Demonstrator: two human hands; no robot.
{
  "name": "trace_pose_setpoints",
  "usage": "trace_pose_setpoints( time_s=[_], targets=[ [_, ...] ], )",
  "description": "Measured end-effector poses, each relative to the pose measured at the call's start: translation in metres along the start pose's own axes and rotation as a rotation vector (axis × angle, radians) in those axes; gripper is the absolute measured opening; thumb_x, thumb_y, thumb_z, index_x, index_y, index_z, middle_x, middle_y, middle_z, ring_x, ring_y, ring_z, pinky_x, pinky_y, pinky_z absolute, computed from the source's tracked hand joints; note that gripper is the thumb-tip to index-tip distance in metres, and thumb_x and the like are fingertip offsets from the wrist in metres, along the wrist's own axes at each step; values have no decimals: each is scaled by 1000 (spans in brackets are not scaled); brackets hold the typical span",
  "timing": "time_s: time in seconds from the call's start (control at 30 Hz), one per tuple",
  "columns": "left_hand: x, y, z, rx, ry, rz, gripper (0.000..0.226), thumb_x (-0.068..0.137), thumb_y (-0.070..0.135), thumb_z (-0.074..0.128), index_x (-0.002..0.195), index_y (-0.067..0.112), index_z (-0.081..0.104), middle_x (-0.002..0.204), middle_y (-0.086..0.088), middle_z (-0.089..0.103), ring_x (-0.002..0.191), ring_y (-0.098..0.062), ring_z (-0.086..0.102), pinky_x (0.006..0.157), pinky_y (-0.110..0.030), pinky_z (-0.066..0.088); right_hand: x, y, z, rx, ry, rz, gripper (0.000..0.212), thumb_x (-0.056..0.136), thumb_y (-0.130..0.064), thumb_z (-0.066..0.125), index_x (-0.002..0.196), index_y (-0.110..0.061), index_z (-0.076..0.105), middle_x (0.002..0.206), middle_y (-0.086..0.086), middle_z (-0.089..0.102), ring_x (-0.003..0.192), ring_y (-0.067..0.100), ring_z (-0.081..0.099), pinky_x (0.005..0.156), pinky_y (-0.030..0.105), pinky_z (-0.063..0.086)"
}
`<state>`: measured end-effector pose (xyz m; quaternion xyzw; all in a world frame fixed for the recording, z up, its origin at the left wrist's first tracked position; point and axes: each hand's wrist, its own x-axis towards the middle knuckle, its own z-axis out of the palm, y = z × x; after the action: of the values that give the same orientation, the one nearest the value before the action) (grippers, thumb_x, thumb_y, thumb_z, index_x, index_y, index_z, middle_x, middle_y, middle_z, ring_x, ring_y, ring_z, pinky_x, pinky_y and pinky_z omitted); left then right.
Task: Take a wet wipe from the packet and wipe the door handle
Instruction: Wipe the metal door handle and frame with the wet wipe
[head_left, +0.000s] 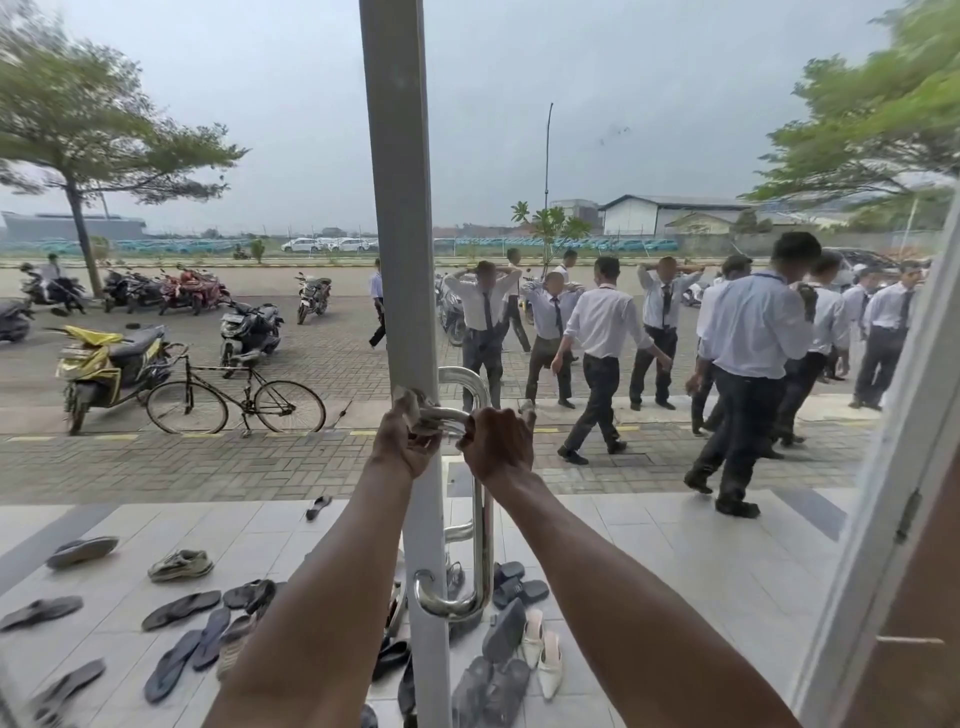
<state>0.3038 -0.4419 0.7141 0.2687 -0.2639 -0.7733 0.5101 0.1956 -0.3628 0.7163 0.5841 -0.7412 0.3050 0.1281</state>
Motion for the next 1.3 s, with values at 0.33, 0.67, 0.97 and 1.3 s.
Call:
trace_pose_setpoints(
  time_s=[0.33, 0.67, 0.97, 1.3],
  targets=[
    [7, 28, 2, 211, 159, -105, 17, 94, 15, 65, 88, 4, 53, 78, -8, 57, 65, -18, 56, 33, -19, 48, 0, 4, 5, -13, 29, -20, 14, 83, -30, 67, 90, -20, 74, 84, 5, 76, 93, 24, 71, 119, 47, 18],
    [17, 32, 5, 344, 142, -83, 16, 91, 7, 64, 79, 8, 53, 58, -7, 56, 32, -14, 53, 37, -20, 51, 3, 4, 2, 5, 8, -11, 14, 81, -27, 70, 90, -17, 74, 88, 8, 76, 96, 27, 70, 120, 48, 20],
    [-2, -1, 11, 289, 154, 13, 6, 91, 16, 63, 92, 12, 58, 81, -6, 57, 49, -10, 52, 48, -22, 50, -1, 1, -1, 40, 20, 18, 13, 81, -22, 64, 87, -16, 74, 86, 10, 75, 95, 30, 69, 118, 48, 23],
    [0, 20, 12, 422, 106, 35, 13, 95, 1, 49, 93, 9, 58, 59, -2, 65, 49, -13, 61, 38, -18, 50, 0, 6, 4, 47, 19, -21, 13, 84, -26, 66, 91, -18, 74, 85, 6, 76, 95, 25, 70, 121, 46, 15]
  ],
)
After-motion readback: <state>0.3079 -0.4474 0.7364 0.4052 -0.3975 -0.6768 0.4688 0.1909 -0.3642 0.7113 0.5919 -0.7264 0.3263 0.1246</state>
